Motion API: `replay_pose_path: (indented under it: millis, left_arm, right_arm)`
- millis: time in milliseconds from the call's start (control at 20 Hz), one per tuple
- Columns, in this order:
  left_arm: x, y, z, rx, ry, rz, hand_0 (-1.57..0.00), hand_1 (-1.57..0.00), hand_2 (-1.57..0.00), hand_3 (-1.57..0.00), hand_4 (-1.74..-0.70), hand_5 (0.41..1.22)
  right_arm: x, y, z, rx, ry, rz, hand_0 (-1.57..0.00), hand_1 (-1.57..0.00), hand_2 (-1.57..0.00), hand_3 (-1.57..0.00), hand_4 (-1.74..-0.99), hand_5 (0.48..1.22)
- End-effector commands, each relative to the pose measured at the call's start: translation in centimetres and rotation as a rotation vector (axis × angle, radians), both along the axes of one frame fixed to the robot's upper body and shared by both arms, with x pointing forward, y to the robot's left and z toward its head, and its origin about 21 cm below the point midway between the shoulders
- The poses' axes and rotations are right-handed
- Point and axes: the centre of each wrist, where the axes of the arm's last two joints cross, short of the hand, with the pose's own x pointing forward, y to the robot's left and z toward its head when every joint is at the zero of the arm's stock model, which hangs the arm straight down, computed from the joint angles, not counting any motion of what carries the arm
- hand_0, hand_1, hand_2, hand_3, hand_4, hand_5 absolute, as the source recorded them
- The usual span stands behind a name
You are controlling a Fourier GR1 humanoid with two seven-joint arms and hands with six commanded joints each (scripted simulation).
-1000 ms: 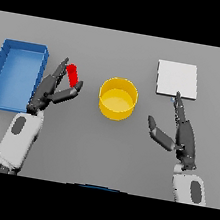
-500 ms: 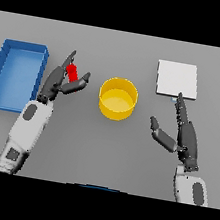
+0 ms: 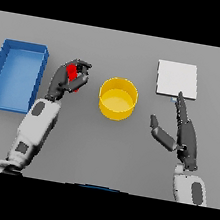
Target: Pick up the red beaker and tilt it to pour out 1 green nut into yellow bowl. Pick up the yellow bowl and place it on the metallic measuring scale.
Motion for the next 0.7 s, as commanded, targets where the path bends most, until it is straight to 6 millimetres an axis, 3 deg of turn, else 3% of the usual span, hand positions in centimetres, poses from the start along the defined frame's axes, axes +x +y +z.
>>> replay_pose_path:
  millis: [0, 100, 200, 250, 350, 650]
  left_arm:
    - [0.1, -0.4, 0.1, 0.040, -0.001, 0.003, -0.76, -0.78, -0.84, -0.88, -1.52, 0.999]
    - [0.3, -0.9, 0.1, 0.087, -0.032, -0.015, -1.05, -1.07, -1.11, -1.06, -1.59, 1.079]
    - [0.4, -0.8, 0.3, 0.082, -0.028, -0.020, -1.24, -1.25, -1.27, -1.15, -1.64, 1.130]
    - [0.5, -0.5, 0.5, 0.082, -0.027, -0.022, -1.30, -1.31, -1.33, -1.24, -1.60, 1.148]
    - [0.3, -0.8, 0.3, 0.087, -0.029, -0.031, -1.40, -1.41, -1.42, -1.36, -1.54, 1.174]
    - [0.9, -0.2, 2.5, -0.082, -0.108, -0.056, -1.53, -1.53, -1.53, -1.52, -1.69, 1.140]
  right_arm:
    - [0.1, -0.2, -0.1, 0.013, -0.002, 0.003, 0.00, 0.00, 0.00, 0.00, -1.239, 0.648]
    - [0.0, -0.4, -0.3, 0.006, 0.007, 0.001, 0.00, 0.00, 0.00, 0.00, -1.239, 0.648]
    - [0.0, 0.0, 0.0, 0.011, -0.005, 0.005, 0.00, 0.00, 0.00, 0.00, -1.242, 0.650]
    - [-0.2, -0.2, -0.1, 0.021, -0.005, 0.008, 0.00, 0.00, 0.00, 0.00, -1.250, 0.647]
    - [-0.1, -0.3, 0.0, 0.023, 0.001, 0.009, 0.00, 0.00, 0.00, 0.00, -1.255, 0.644]
    - [-0.3, 0.0, -0.4, 0.007, -0.005, 0.015, 0.00, 0.00, 0.00, 0.00, -1.236, 0.644]
